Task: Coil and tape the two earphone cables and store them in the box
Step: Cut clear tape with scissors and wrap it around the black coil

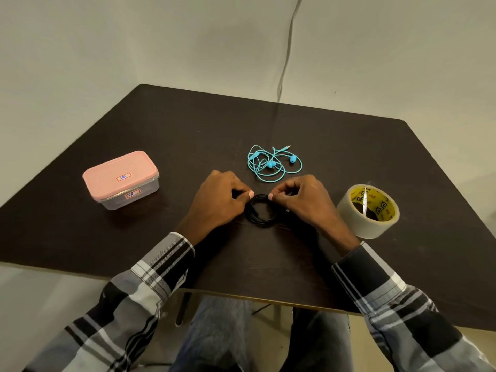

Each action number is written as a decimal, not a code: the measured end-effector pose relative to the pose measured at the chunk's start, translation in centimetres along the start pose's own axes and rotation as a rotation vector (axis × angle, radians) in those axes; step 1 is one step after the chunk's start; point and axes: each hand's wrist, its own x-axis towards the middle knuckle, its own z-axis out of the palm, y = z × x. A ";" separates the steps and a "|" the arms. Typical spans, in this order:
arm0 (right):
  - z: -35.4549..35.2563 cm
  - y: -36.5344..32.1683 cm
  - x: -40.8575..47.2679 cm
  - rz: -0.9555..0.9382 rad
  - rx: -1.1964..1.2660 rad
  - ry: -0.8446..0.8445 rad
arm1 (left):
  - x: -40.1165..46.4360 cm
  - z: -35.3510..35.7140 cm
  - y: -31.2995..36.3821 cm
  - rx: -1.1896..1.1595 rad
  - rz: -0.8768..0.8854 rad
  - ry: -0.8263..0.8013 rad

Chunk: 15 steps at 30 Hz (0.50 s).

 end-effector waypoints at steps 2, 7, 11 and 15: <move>-0.3 -0.2 0.2 -0.002 0.035 0.025 | 0.3 -0.1 0.2 -0.027 0.003 0.006; -1.2 -0.5 1.2 -0.039 0.105 0.139 | 1.6 -1.2 0.8 -0.045 -0.013 -0.042; -1.5 -0.4 1.4 -0.061 0.130 0.163 | 2.5 -1.9 0.7 -0.079 -0.051 -0.046; -2.4 -0.4 1.0 -0.083 0.154 0.181 | 2.7 -2.7 1.0 -0.111 -0.064 -0.027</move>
